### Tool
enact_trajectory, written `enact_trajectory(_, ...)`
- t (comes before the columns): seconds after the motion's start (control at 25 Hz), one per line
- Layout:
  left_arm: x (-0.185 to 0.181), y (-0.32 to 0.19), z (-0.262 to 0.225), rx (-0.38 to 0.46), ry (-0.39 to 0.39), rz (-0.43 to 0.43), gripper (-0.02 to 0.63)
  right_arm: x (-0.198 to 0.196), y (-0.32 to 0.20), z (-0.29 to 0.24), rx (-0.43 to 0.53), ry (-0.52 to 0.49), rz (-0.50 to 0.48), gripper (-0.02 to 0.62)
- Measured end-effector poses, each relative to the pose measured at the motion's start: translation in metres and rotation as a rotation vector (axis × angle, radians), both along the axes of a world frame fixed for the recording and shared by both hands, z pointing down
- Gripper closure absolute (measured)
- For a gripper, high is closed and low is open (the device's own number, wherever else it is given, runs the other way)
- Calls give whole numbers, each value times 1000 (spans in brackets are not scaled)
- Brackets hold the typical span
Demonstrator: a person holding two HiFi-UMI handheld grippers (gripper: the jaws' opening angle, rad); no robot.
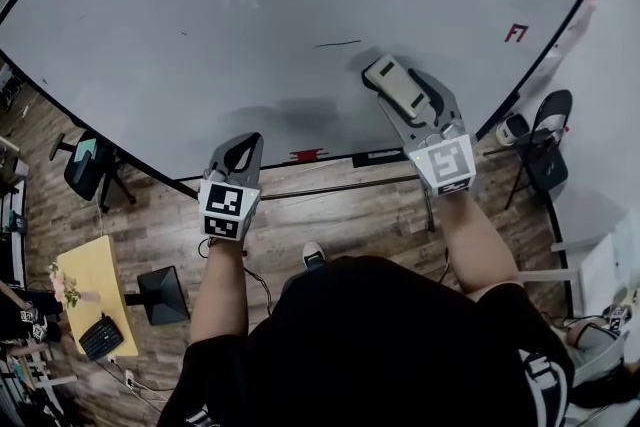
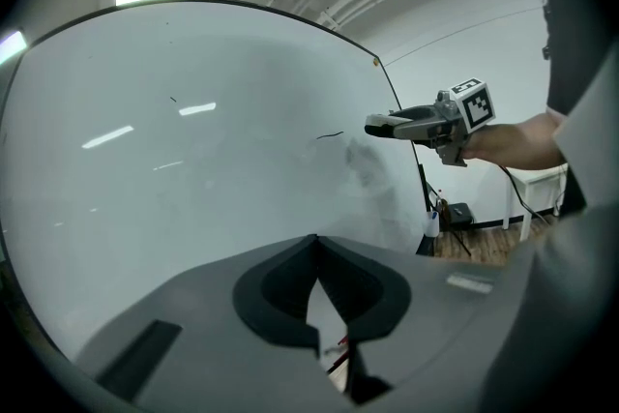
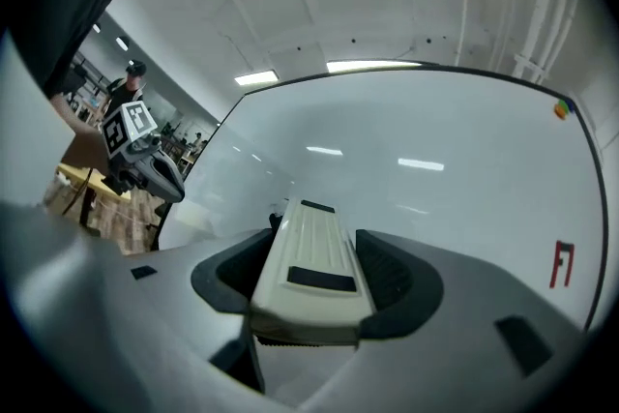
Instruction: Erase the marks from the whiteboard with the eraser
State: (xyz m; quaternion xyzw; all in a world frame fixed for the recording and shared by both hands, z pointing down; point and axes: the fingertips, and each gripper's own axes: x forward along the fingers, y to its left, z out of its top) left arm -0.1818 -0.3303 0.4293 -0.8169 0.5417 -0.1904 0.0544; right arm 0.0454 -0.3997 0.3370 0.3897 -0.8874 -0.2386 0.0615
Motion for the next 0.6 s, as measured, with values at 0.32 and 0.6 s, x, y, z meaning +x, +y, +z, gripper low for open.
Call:
enact_trajectory(0.32, -9, -4, 3, -6, 5, -1, 595, -15, -24, -1, 81, 82, 23, 334)
enact_trajectory(0.6, -4, -1, 4, -1, 8, 1, 595, -15, -26, 2, 94, 85, 31, 334)
